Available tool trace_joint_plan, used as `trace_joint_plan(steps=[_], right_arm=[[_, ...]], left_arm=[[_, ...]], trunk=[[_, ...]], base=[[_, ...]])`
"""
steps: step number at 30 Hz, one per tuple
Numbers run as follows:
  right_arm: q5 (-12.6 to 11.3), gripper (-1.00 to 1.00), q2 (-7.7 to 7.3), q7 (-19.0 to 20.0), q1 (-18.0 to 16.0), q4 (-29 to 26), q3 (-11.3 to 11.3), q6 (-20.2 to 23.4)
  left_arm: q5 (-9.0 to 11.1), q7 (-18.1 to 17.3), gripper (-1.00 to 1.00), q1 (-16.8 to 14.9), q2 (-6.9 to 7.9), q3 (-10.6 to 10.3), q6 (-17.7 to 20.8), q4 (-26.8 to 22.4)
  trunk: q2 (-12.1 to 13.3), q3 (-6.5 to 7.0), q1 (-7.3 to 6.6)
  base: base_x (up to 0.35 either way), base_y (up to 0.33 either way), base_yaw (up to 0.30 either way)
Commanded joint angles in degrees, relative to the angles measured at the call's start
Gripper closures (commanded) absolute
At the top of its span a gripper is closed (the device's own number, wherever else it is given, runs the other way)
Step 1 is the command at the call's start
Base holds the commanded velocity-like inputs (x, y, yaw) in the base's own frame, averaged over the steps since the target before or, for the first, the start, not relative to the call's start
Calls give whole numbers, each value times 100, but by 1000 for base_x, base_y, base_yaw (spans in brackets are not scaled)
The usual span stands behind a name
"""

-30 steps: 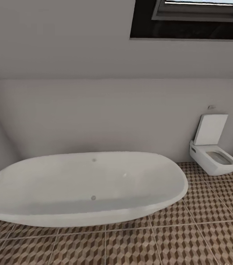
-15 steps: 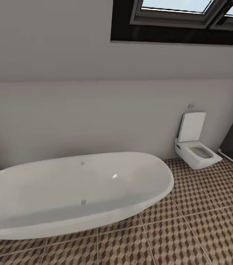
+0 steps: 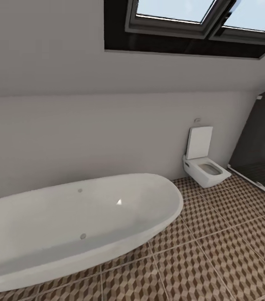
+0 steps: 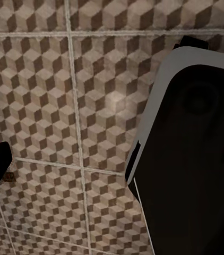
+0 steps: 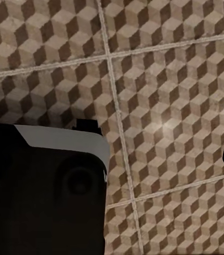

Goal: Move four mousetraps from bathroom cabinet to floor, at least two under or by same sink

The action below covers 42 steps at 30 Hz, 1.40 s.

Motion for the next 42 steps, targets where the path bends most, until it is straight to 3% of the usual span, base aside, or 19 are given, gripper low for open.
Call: trace_joint_plan(steps=[1, 42], right_arm=[[55, -100, 1, -32, -11, 28, -49, -42], [32, -100, 9, -32, -9, 31, -75, -64]], left_arm=[[42, 8, -100, -4, -1, -47, 14, 2], [66, 3, -100, -4, -54, -37, 16, -4]], trunk=[[-6, 0, 1], [-6, 54, 1]], base=[[0, 0, -219], [0, 0, -75]])
